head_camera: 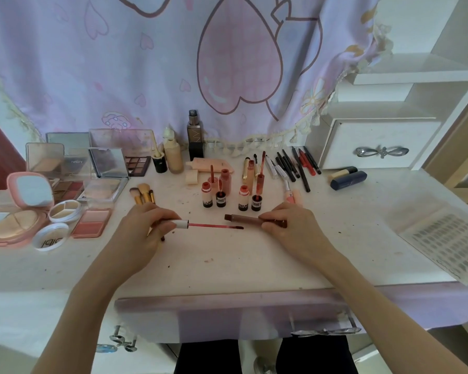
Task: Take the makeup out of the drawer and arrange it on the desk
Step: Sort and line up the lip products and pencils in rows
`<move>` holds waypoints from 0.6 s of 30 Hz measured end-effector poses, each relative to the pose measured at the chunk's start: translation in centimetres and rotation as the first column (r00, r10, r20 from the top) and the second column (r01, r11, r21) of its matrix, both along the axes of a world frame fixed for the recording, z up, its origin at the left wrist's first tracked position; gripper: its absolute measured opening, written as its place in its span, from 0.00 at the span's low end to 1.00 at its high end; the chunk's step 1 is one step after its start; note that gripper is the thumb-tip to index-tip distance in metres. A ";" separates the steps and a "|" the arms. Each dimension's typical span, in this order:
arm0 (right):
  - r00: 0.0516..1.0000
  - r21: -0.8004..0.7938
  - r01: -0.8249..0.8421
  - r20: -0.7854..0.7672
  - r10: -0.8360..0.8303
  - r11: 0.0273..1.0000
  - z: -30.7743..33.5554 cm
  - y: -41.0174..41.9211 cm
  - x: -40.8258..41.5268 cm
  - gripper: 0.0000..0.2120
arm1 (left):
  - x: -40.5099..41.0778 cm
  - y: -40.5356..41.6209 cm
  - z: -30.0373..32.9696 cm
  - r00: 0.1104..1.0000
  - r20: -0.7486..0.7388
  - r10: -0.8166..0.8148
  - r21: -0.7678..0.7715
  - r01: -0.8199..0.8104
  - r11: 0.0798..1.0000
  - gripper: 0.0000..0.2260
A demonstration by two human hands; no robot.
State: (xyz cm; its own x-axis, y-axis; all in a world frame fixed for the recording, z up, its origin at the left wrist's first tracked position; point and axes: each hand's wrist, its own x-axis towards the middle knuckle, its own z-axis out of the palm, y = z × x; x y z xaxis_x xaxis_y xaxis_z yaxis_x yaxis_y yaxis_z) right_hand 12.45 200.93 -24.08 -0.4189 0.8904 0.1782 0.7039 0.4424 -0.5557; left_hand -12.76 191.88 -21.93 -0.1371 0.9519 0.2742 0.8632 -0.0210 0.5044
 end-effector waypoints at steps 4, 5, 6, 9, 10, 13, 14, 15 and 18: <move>1.000 0.016 -0.027 0.005 0.027 1.000 -0.1 0.3 -0.6 0.12 | -0.5 -0.1 0.1 1.000 -0.005 0.023 0.002 -0.023 1.000 0.08; 0.999 0.022 -0.032 0.011 0.031 0.999 -0.1 0.3 -0.7 0.12 | -0.5 -0.1 0.0 1.000 -0.001 0.025 0.005 -0.025 1.000 0.08; 0.999 0.029 -0.033 0.013 0.033 0.999 -0.1 0.3 -0.7 0.12 | -0.6 -0.2 0.0 1.000 0.003 0.028 0.007 -0.028 1.000 0.08; 0.999 0.059 -0.005 -0.049 0.008 0.998 -0.3 0.1 -0.8 0.11 | -0.7 -0.2 -0.1 0.999 0.018 0.038 0.014 -0.039 0.999 0.08; 0.997 0.072 0.010 -0.076 -0.005 0.997 -0.3 0.1 -0.8 0.10 | -0.7 -0.2 -0.1 0.999 0.020 0.042 0.016 -0.042 0.999 0.08; 0.994 0.110 0.043 -0.105 -0.032 0.993 -0.5 -0.1 -0.8 0.09 | -0.6 -0.1 -0.3 0.999 0.014 0.045 0.017 -0.045 0.999 0.08; 0.993 0.119 0.050 -0.116 -0.036 0.992 -0.5 -0.1 -0.9 0.09 | -0.6 0.0 -0.3 0.999 0.014 0.041 0.016 -0.041 0.999 0.07; 0.991 0.126 0.053 -0.129 -0.037 0.991 -0.5 -0.1 -0.9 0.09 | -0.4 0.1 -0.4 0.999 0.014 0.037 0.016 -0.037 0.999 0.07; 0.987 0.130 0.061 -0.159 -0.040 0.990 -0.4 -0.1 -1.1 0.08 | 0.1 0.5 -0.5 0.999 0.025 0.034 0.009 -0.034 0.999 0.08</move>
State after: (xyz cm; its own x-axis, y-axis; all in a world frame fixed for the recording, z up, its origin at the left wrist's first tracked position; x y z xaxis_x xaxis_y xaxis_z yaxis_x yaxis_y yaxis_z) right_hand 11.39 200.81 -24.51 -0.3322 0.8733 0.3564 0.6367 0.4864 -0.5984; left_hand -12.68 192.38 -22.46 -0.1758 0.9439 0.2794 0.8509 0.0030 0.5254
